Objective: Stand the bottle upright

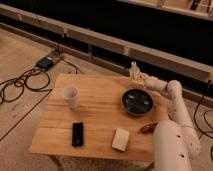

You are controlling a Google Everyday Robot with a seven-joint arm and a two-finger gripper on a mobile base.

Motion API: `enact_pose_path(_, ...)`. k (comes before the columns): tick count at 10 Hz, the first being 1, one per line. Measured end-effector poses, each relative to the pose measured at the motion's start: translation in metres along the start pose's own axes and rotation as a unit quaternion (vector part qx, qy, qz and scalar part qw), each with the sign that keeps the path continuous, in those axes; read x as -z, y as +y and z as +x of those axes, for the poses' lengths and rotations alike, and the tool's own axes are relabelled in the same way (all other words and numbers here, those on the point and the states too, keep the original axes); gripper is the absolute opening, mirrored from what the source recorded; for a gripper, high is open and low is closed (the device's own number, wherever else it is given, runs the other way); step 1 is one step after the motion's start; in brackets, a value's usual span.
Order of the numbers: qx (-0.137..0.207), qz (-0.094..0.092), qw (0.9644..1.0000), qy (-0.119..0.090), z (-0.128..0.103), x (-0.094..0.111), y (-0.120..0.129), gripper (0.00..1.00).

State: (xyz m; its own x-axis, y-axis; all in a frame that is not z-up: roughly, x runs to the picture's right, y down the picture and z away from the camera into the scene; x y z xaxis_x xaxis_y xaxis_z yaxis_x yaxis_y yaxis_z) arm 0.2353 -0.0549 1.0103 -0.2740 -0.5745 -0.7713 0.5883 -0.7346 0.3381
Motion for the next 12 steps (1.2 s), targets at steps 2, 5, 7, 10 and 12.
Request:
enact_pose_path(2, -0.007, -0.015, 0.9998, 0.009, -0.0043, 0.0035, 0.0029, 0.16)
enact_pose_path(5, -0.007, -0.023, 0.9996, 0.017, -0.008, 0.0083, 0.0022, 0.16)
enact_pose_path(7, -0.004, -0.023, 0.9995, 0.021, -0.0077, 0.0091, 0.0001, 0.27)
enact_pose_path(10, -0.002, -0.025, 0.9993, 0.026, -0.008, 0.0103, -0.002, 0.57)
enact_pose_path(12, 0.001, -0.025, 0.9993, 0.028, -0.0079, 0.0107, -0.0032, 0.77)
